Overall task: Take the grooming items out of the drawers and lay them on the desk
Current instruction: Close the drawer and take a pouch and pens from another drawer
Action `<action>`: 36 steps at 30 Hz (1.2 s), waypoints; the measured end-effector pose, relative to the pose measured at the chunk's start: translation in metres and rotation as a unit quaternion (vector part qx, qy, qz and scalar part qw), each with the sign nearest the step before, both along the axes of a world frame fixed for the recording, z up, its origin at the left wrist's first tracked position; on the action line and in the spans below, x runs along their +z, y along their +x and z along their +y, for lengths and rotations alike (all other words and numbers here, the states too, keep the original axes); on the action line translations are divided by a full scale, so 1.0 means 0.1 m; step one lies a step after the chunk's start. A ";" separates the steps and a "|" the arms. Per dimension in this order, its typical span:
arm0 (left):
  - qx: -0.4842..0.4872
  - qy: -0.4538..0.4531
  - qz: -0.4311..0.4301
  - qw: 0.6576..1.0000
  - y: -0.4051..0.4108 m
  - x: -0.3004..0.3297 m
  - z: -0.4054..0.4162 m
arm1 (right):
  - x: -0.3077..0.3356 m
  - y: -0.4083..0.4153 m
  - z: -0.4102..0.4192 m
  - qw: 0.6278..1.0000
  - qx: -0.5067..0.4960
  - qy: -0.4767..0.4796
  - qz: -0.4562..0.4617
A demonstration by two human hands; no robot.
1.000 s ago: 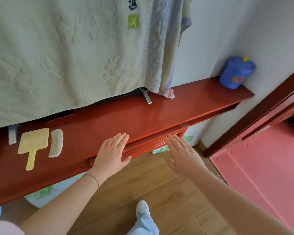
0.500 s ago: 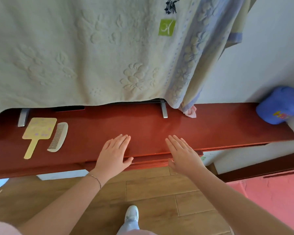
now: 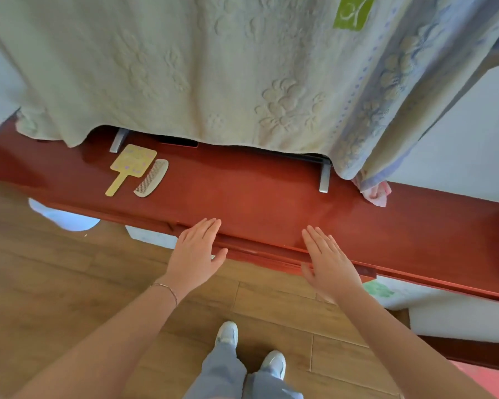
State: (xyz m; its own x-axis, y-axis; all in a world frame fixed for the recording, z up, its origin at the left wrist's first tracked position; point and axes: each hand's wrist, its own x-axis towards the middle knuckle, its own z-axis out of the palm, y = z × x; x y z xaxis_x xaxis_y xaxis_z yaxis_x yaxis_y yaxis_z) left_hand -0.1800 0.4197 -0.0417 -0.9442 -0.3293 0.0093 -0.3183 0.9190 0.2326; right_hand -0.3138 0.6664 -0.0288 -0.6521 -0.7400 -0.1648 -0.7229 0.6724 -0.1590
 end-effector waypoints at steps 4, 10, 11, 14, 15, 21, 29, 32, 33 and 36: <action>0.119 0.106 0.034 0.987 0.18 -0.04 -0.05 | -0.02 0.06 0.32 0.997 -0.059 -0.042 -0.036; 0.396 0.363 0.062 0.841 0.21 -0.28 -0.28 | -0.07 0.14 0.80 0.908 -0.373 -0.157 -0.111; 0.402 0.376 0.046 0.834 0.19 -0.34 -0.32 | -0.09 0.13 0.83 0.885 -0.418 -0.149 -0.139; 0.410 0.377 0.024 0.830 0.11 -0.44 -0.37 | -0.16 0.11 0.82 0.856 -0.472 -0.118 -0.174; 0.415 0.378 0.035 0.827 0.08 -0.46 -0.36 | -0.17 0.12 0.78 0.861 -0.468 -0.116 -0.163; 0.554 0.555 0.091 0.614 -0.06 -0.56 -0.30 | -0.28 0.19 0.49 0.765 -0.573 -0.241 -0.167; 0.569 0.722 0.142 0.367 -0.27 -0.89 -0.06 | -0.83 0.20 0.28 0.442 -0.741 -0.436 -0.254; 0.569 0.731 0.143 0.349 -0.34 -1.04 0.00 | -1.14 0.23 0.22 0.306 -0.732 -0.443 -0.416; 0.567 0.735 0.142 0.343 -0.35 -1.07 0.02 | -1.17 0.23 0.17 0.296 -0.724 -0.445 -0.436; 0.569 0.738 0.144 0.334 -0.37 -1.12 0.04 | -1.23 0.17 0.07 0.247 -0.710 -0.462 -0.471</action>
